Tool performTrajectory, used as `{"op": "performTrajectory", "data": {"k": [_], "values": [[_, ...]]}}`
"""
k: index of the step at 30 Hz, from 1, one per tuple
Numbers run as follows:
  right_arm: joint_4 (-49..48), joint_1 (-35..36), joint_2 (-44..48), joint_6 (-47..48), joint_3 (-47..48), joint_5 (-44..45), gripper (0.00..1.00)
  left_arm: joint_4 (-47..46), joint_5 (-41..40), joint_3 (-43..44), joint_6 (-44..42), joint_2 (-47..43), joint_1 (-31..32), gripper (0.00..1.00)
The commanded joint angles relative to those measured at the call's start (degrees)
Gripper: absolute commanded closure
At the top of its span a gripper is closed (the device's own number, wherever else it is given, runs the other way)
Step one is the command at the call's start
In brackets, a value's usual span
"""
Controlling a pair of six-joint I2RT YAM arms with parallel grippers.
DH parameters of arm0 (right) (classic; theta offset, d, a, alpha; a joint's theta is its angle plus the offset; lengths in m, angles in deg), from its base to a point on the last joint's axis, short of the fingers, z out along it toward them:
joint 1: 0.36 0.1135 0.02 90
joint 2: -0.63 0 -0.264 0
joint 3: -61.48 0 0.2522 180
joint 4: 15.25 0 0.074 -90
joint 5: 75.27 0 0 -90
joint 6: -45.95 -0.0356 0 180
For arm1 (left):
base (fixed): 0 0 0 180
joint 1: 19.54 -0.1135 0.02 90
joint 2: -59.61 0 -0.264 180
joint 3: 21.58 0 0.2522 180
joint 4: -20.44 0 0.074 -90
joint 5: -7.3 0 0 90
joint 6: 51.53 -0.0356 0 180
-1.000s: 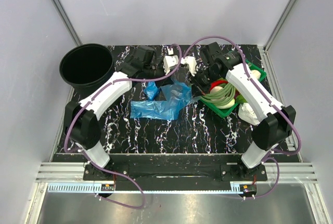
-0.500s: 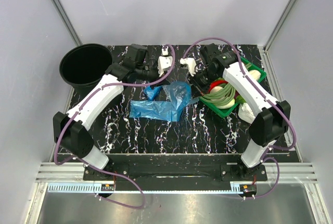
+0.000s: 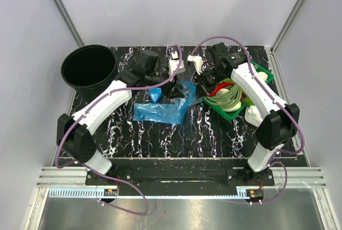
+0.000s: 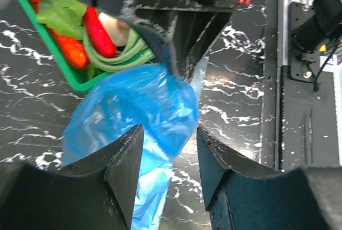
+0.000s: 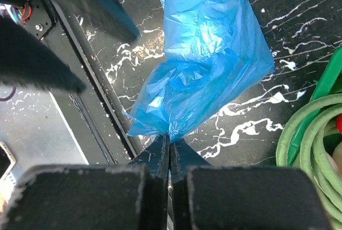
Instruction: Put the trash bags into the trash bin
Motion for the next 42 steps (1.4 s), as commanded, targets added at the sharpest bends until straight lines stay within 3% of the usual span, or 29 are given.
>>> {"op": "performTrajectory", "data": {"k": [1,11,13,15,16,26,42], "values": [[-2.0,-0.9,0.0,-1.0,2.7,-6.9,1.0,-8.7,1.2,-1.3,7.7,0.3,2.5,0.51],[-2.0,-1.9,-0.6,-0.9,1.6,-12.9,1.0,-12.1,0.4,-0.1,10.4,4.1,3.7,0.52],[-1.9,-1.9,-0.6,-0.9,1.6,-13.0,1.0,-12.1,0.6,0.1,10.3,4.5,3.6,0.69],[-2.0,-1.9,-0.5,-0.7,1.2,-12.7,1.0,-12.1,0.8,0.2,10.3,4.4,3.7,0.95],[-1.9,-1.9,-0.6,-0.7,1.1,-12.1,1.0,-11.7,0.7,0.2,10.0,4.2,3.6,1.0],[-3.1,-2.7,1.3,-0.8,-1.3,-6.5,1.0,-3.8,-3.6,1.3,3.0,0.3,2.7,1.0],[-3.1,-3.4,3.1,0.2,-3.2,-4.0,1.0,0.7,-4.3,2.6,0.5,-1.6,0.8,1.0]]}}
